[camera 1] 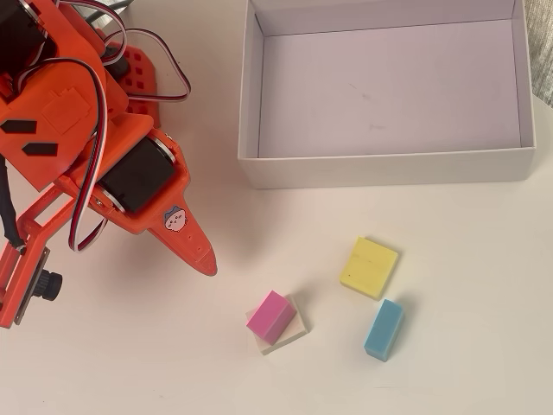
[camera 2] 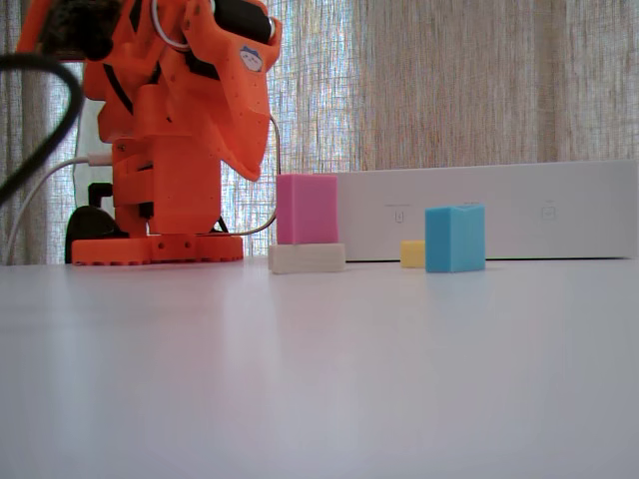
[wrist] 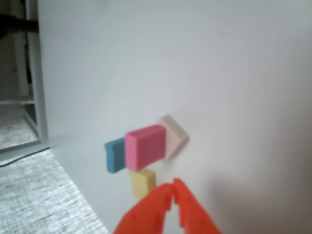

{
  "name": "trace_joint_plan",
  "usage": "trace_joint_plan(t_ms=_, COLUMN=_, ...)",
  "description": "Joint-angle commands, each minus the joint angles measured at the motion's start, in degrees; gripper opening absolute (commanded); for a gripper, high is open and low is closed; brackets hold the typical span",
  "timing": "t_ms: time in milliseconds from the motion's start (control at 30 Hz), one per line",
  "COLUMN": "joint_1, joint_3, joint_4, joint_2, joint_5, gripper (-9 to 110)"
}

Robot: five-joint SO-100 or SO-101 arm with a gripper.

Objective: Grasp the pink cuboid and put it in the bin.

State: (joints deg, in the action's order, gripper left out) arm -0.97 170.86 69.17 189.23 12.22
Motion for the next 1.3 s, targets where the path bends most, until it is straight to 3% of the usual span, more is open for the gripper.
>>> trace_joint_plan(t_ms=0, joint_1=0.2, joint_3=-0.4, joint_4=0.4, joint_2=0.4, joint_5=-0.4, gripper=-8)
trace_joint_plan(t_ms=1267, joint_1=-1.5, joint_3=-0.4, joint_4=0.4, joint_2=0.4, joint_5=1.1, gripper=-8)
